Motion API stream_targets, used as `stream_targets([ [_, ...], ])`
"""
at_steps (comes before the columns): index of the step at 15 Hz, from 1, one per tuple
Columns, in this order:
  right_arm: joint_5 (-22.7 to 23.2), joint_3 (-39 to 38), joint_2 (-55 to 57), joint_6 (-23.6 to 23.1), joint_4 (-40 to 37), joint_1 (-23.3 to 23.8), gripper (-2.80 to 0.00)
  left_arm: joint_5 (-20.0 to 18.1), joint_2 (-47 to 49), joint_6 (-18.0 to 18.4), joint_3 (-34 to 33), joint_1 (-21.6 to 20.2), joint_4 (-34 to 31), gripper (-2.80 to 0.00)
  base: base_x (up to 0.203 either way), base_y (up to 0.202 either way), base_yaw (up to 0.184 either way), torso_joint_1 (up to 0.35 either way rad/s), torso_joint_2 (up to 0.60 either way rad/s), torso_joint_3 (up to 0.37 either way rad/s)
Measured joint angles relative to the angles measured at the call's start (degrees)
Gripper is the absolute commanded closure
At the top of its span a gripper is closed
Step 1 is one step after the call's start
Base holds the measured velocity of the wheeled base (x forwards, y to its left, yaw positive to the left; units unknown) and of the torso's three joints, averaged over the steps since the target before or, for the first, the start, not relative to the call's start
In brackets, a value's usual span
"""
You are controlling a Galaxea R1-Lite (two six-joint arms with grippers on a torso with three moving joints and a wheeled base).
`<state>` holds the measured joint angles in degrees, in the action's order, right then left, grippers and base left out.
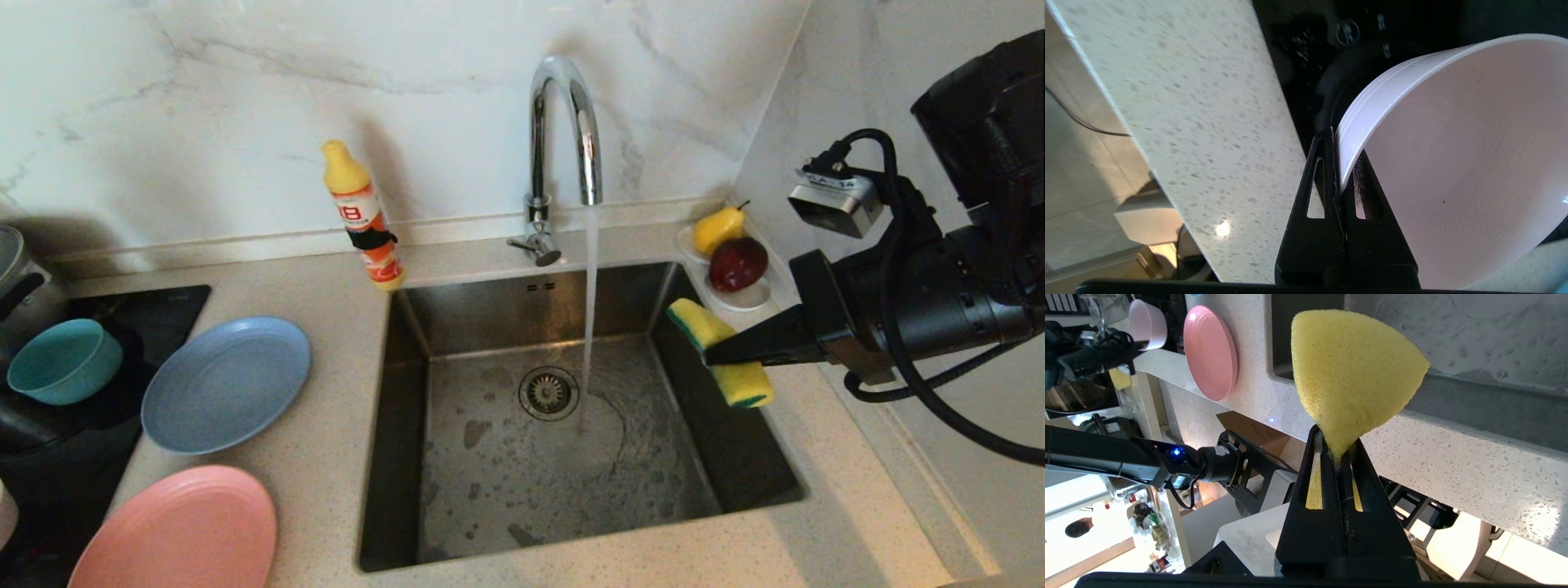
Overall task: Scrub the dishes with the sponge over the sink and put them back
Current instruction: Place the bowl on the table
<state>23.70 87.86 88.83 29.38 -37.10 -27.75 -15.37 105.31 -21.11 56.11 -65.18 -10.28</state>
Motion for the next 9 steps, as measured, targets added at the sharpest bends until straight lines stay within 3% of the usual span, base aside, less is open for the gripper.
stream_targets([
  [3, 0.0, 0.12, 0.3, -0.04, 0.11, 0.0, 0.0, -5.2, 0.83, 0.8, 0.26, 0.0, 0.77, 0.0, 0.0, 0.0, 0.0, 0.0, 0.0, 0.0],
  [9, -0.03, -0.01, 0.94, -0.17, 0.16, 0.0, 0.0, -5.87, 3.65, 0.98, 1.05, 0.0, 3.45, 0.0, 0.0, 0.0, 0.0, 0.0, 0.0, 0.0],
])
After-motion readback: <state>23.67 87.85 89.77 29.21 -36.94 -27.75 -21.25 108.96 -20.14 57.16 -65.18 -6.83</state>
